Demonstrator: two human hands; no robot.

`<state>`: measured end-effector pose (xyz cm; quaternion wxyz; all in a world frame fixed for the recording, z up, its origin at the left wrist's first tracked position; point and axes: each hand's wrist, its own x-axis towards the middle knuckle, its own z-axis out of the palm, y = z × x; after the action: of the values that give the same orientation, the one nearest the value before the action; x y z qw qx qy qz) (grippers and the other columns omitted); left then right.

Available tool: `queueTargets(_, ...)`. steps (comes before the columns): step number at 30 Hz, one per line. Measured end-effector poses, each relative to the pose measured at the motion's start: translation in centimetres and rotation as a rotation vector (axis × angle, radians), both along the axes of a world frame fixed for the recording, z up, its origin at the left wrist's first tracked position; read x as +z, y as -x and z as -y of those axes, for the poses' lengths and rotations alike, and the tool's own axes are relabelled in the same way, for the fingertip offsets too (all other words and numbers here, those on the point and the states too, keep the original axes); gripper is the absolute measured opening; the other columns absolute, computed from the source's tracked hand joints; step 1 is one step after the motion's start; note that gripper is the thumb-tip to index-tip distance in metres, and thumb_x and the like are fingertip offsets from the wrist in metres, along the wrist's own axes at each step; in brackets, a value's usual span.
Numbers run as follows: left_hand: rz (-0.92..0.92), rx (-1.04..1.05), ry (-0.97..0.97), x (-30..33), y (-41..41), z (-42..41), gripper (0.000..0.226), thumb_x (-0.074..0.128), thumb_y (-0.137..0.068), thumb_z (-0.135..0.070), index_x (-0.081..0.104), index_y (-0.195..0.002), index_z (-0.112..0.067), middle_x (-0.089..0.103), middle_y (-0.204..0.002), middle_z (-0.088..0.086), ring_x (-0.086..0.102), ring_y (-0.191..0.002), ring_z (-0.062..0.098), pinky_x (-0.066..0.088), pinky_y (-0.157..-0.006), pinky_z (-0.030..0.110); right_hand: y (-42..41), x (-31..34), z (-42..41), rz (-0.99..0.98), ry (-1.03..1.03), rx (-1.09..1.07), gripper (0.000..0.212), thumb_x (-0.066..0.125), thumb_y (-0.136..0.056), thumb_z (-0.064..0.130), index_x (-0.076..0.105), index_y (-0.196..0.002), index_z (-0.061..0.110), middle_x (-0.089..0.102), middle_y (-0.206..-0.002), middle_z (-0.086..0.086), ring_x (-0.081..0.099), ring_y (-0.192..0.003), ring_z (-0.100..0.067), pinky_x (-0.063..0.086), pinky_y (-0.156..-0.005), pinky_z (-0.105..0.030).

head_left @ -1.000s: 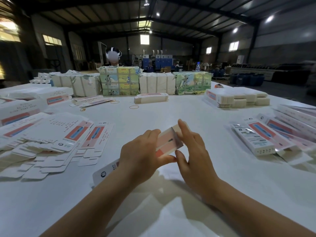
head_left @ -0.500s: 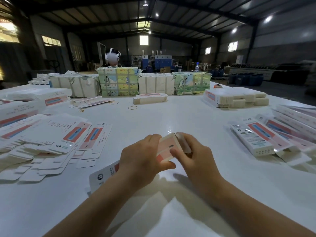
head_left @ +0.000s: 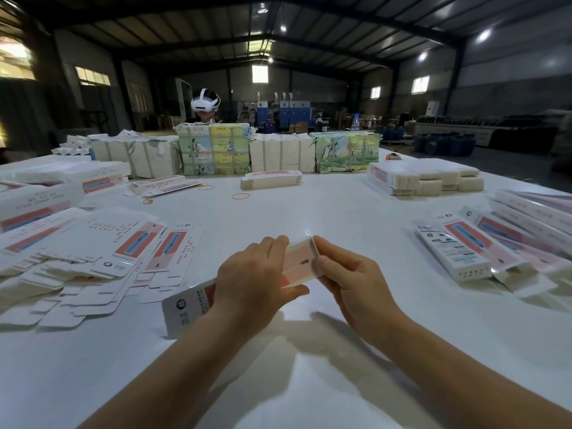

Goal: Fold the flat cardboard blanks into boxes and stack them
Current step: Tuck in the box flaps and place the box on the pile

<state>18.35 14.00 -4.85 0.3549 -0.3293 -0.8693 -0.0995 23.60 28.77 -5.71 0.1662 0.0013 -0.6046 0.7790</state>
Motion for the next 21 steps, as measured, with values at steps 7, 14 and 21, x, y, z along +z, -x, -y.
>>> queueTargets(7, -0.058, -0.028, -0.011, 0.0, -0.2, -0.2, 0.078, 0.089, -0.042, -0.052, 0.068, -0.100, -0.005, 0.067, -0.077, 0.006, 0.062, -0.057, 0.023, 0.048, -0.045, 0.028, -0.3, 0.3, -0.3, -0.074, 0.068, -0.016, 0.026, 0.065, -0.081, 0.004, 0.079, -0.088, 0.024, 0.074, -0.101, -0.005, 0.069, -0.096, -0.019, 0.054, -0.077, -0.020)
queueTargets(14, -0.073, -0.026, 0.010, 0.0, 0.0, 0.1, 0.079, 0.089, -0.044, -0.052, 0.067, -0.103, -0.003, 0.069, -0.082, 0.009, 0.064, -0.061, 0.025, 0.052, -0.051, 0.030, -0.7, 0.6, -0.1, -0.067, -0.075, -0.065, 0.029, 0.062, -0.085, 0.004, 0.077, -0.087, 0.029, 0.074, -0.100, 0.001, 0.068, -0.098, -0.013, 0.054, -0.084, -0.022)
queueTargets(21, -0.128, 0.001, 0.134, 0.0, 0.2, 0.1, 0.079, 0.089, -0.046, -0.051, 0.067, -0.103, -0.002, 0.069, -0.085, 0.010, 0.065, -0.064, 0.026, 0.054, -0.055, 0.032, -1.0, 0.8, -0.3, -0.040, -0.445, -0.252, 0.044, 0.057, -0.089, 0.003, 0.070, -0.081, 0.045, 0.059, -0.083, -0.009, 0.054, -0.065, -0.006, 0.046, -0.064, -0.024)
